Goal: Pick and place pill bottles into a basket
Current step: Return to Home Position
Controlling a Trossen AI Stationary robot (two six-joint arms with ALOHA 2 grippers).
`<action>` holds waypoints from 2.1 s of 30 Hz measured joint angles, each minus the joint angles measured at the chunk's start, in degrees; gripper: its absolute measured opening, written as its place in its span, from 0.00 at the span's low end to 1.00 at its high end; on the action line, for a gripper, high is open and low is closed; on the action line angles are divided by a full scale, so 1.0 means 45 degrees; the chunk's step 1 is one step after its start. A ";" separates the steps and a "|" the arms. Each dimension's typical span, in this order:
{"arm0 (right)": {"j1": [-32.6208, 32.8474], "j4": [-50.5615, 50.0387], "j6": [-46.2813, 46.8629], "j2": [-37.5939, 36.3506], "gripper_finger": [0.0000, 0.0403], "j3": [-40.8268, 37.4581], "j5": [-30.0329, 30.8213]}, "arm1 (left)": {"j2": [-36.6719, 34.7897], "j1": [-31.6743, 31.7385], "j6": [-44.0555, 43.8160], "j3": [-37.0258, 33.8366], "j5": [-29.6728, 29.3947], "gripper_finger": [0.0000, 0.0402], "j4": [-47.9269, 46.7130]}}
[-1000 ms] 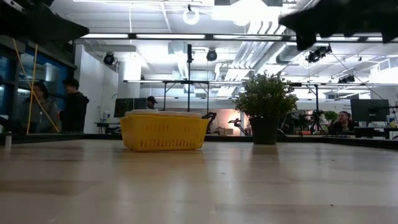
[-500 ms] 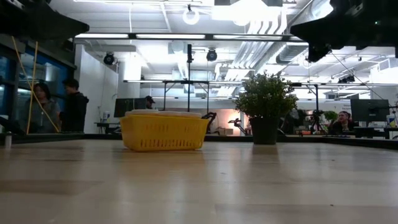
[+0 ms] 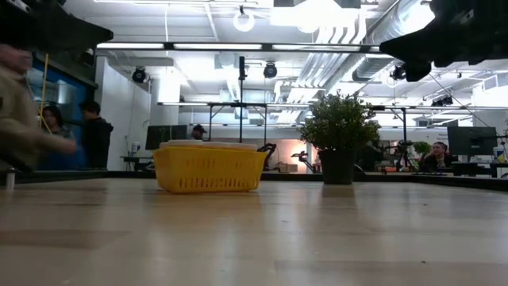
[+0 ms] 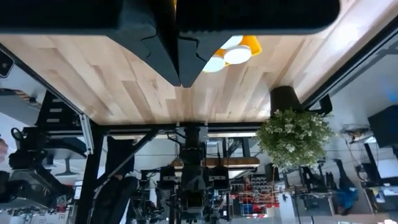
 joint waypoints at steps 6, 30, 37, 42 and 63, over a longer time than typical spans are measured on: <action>0.1027 -0.0593 -0.0396 -0.0666 0.00 0.0000 0.0861 | 0.0001 0.0000 0.0077 -0.0710 -0.0025 0.06 0.0439; 0.2078 0.0409 -0.0245 -0.2801 0.00 -0.1749 -0.0398 | 0.0001 -0.0005 0.0428 -0.1129 0.0796 0.06 0.1741; 0.2071 0.0025 -0.0897 -0.2804 0.00 -0.1749 0.0658 | 0.0000 -0.0002 0.0813 -0.1454 0.1091 0.06 0.2143; 0.2070 -0.0233 -0.0723 -0.2802 0.00 -0.1749 0.1134 | 0.0006 0.0000 0.0708 -0.2298 0.0844 0.06 0.2769; 0.2073 -0.0228 -0.0788 -0.2802 0.00 -0.1753 0.1527 | 0.0001 0.0000 0.1125 -0.2982 0.0694 0.06 0.4249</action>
